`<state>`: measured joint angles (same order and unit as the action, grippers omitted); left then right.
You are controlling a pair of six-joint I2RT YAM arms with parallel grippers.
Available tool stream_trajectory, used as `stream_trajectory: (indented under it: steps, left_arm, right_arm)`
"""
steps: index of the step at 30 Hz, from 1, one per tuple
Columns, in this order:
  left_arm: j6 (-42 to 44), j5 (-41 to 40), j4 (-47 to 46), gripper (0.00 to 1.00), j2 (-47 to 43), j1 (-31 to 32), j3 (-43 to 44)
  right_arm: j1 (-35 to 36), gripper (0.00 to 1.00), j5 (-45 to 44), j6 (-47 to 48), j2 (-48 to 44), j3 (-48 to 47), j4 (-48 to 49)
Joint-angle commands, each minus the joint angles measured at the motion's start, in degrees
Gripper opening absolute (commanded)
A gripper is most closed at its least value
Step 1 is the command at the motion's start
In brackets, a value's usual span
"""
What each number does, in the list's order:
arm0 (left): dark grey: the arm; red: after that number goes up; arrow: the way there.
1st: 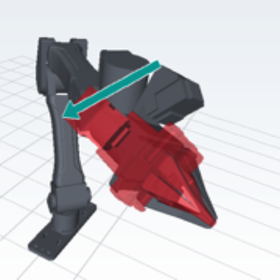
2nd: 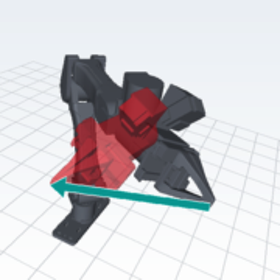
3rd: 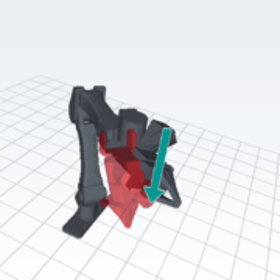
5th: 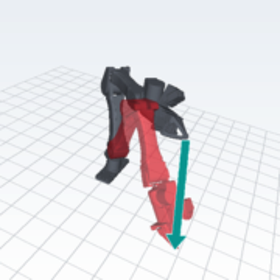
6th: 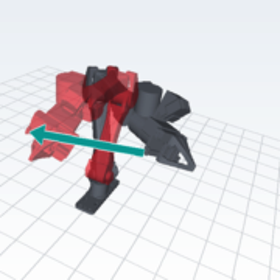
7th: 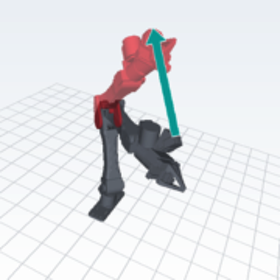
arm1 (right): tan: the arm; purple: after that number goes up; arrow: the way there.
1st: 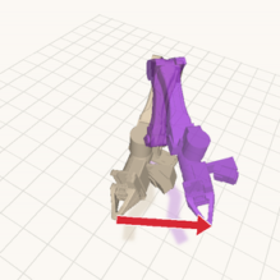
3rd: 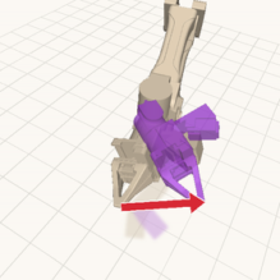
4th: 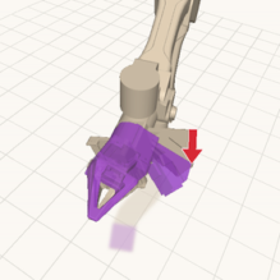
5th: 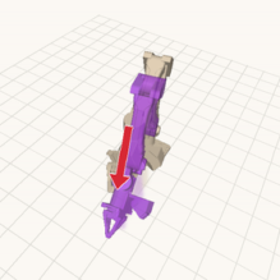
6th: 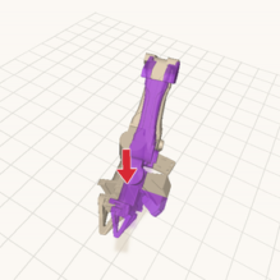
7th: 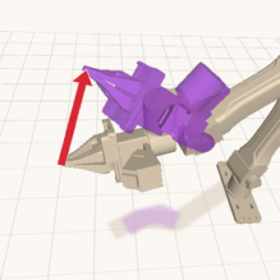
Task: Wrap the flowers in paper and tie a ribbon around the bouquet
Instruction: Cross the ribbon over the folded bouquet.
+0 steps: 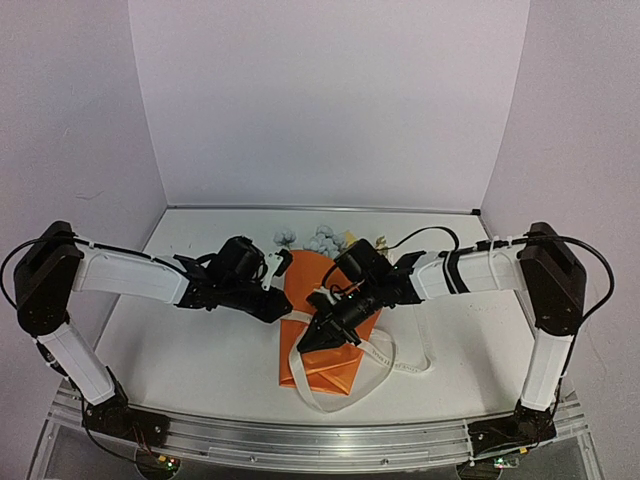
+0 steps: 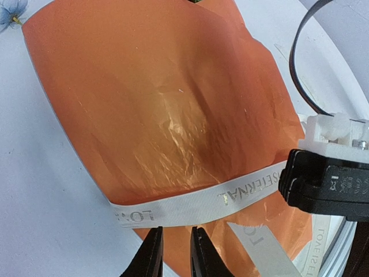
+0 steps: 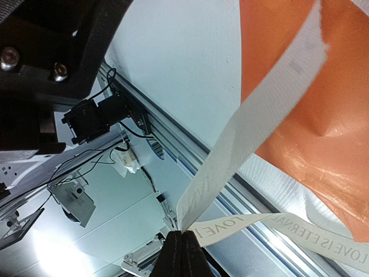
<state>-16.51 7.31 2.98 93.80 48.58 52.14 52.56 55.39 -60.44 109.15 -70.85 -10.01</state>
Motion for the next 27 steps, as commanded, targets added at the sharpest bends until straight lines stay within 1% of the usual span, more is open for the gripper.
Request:
stream_trajectory:
  steps: [1, 9, 19, 23, 27]
  left_arm:
    - [-0.26, -0.85, -0.79, 0.18, -2.13, -0.15, -0.45]
    - [-0.34, -1.25, -0.70, 0.18, -3.62, -0.63, -1.69]
    - [-0.27, -1.05, -1.00, 0.18, -4.06, -1.25, -1.88]
    - [-0.27, -0.43, -0.63, 0.19, -3.62, -1.50, -1.16]
    - [-0.93, 0.85, -0.33, 0.19, -3.21, -1.85, -0.24]
  right_arm:
    - [0.04, 0.00, -0.31, -1.50, 1.96, -1.58, 2.09]
    - [-1.93, 0.00, -2.32, -2.87, 5.79, -4.40, 2.10]
    - [-4.55, 0.00, -4.52, -2.73, 8.12, -7.47, 0.85]
    - [-5.36, 0.00, -5.95, -0.93, 9.74, -10.23, -2.58]
    - [-6.00, 0.00, -8.73, 5.45, 9.61, -13.56, -13.30]
